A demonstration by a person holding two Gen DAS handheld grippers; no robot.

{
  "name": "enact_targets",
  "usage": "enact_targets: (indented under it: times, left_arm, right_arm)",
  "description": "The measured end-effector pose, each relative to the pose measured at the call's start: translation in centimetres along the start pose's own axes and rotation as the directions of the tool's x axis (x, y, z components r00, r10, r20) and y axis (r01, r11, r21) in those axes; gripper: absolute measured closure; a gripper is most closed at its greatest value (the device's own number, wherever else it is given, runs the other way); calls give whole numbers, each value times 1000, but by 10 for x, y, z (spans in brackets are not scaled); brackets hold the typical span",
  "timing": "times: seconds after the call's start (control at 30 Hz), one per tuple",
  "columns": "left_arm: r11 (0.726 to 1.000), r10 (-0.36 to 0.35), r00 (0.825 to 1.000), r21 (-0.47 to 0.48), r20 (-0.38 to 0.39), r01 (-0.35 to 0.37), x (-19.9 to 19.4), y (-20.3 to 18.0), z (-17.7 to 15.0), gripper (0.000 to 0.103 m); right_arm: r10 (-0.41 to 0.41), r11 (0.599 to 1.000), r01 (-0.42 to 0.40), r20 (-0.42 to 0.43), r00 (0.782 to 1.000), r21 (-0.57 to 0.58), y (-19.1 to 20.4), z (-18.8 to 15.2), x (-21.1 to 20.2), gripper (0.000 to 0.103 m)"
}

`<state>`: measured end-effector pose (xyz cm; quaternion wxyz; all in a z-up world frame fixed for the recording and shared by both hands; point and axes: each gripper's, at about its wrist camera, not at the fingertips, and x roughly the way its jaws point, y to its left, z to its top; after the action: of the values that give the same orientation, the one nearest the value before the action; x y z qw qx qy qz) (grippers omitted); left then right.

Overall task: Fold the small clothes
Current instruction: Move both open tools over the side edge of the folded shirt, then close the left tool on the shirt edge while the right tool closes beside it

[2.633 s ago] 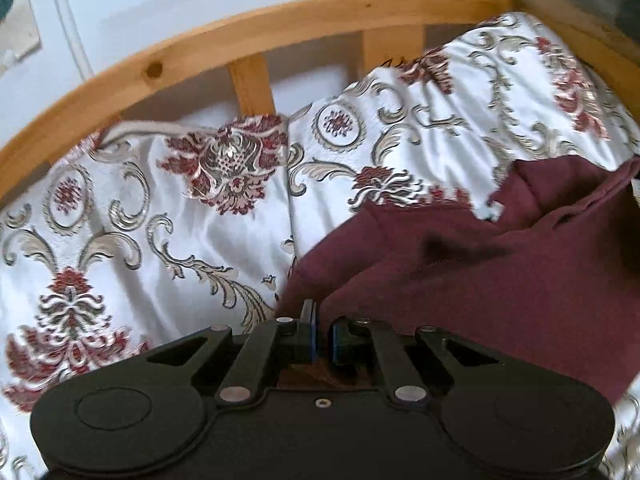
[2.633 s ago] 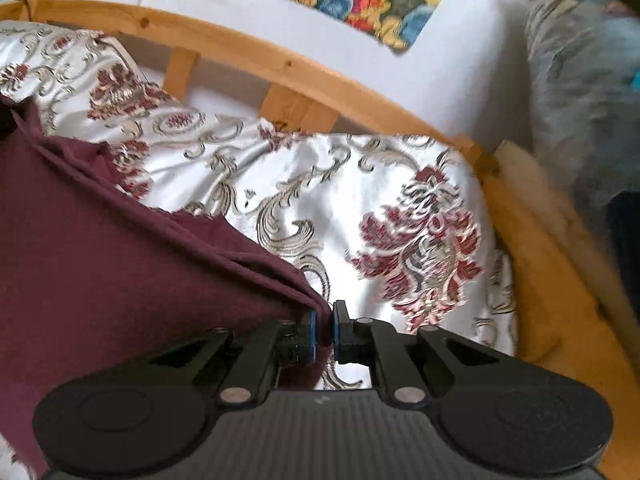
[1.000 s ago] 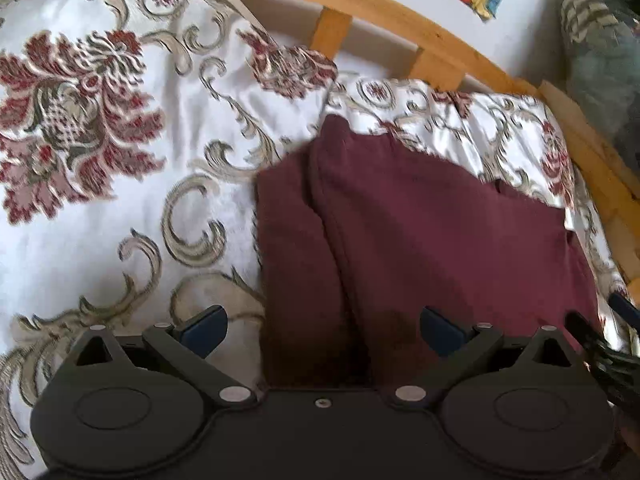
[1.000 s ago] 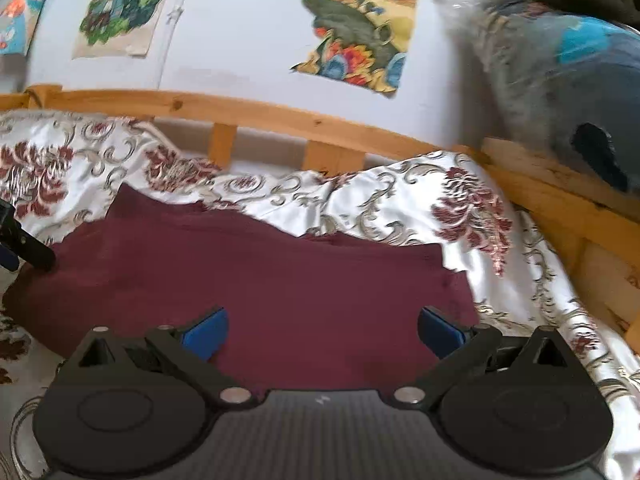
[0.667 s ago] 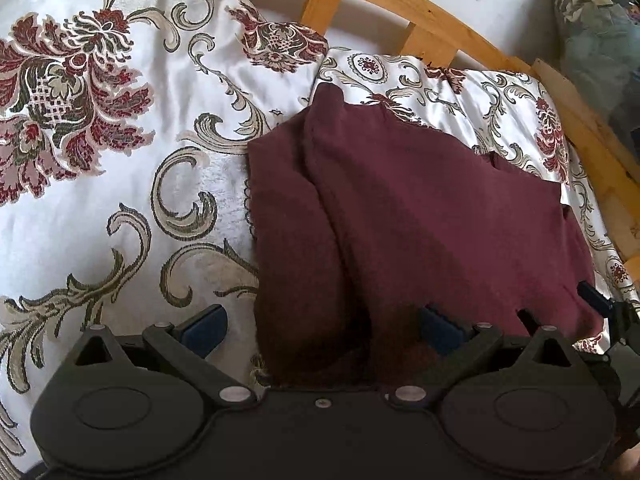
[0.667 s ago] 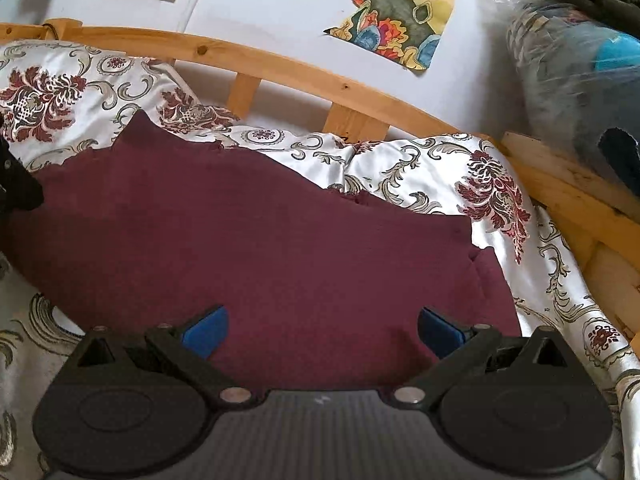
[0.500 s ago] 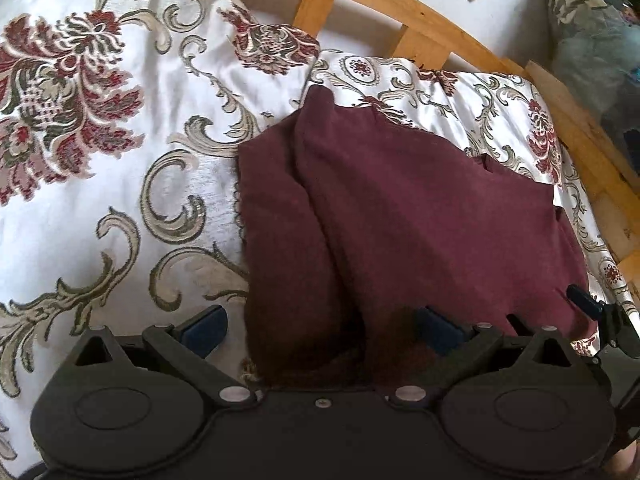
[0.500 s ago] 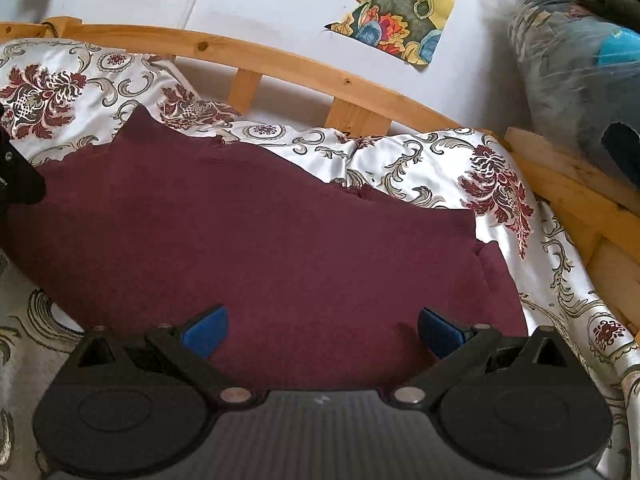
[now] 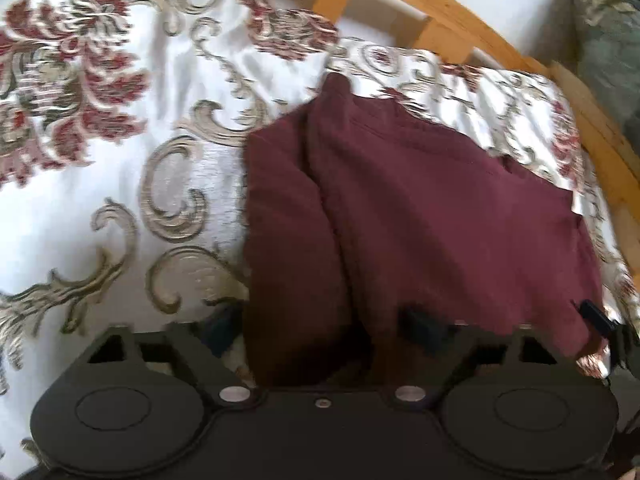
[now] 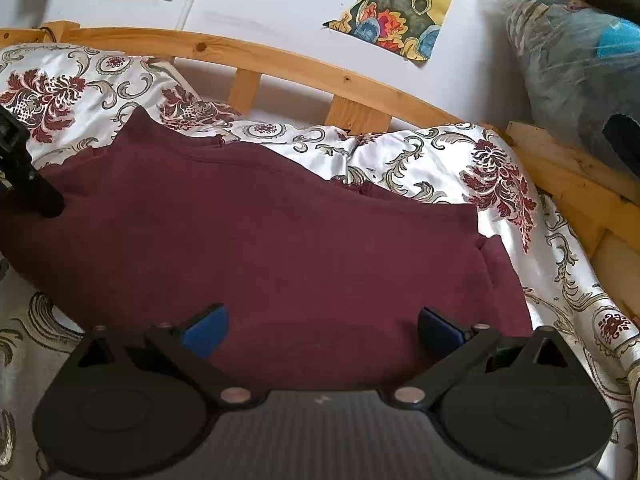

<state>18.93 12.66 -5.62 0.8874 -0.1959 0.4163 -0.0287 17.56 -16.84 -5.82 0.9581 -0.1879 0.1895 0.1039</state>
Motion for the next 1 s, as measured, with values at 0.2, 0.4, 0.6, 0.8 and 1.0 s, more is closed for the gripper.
enact_targets:
  times: [0.2,0.4,0.6,0.8,1.0]
  left_arm:
    - [1000,6,1000,-21,-6,-6,-10,-13,6,74]
    - [991,93,995,97,32,-96,-26,-57,17,86]
    - [967,53,994,243,100,-76,-45,-114,44,90]
    - [904,-91,990,427,105,38,-43,-186,61,90]
    - [782,-175,984,607,-7,144,-13,-250,36,98]
  right_arm:
    - [12,1000,-12,-5,1000,11,-2,0,1,0]
    - [80,996,-79,-30,996,27,-21,14,-9,0]
    - [74,996,-73,-13,997,44,-57,27,-27,0]
    - [-27,997,30,-45,999,65,-109,28,-33,0]
    - [-83,969,105,-102,991,224,-169,19,-23,0]
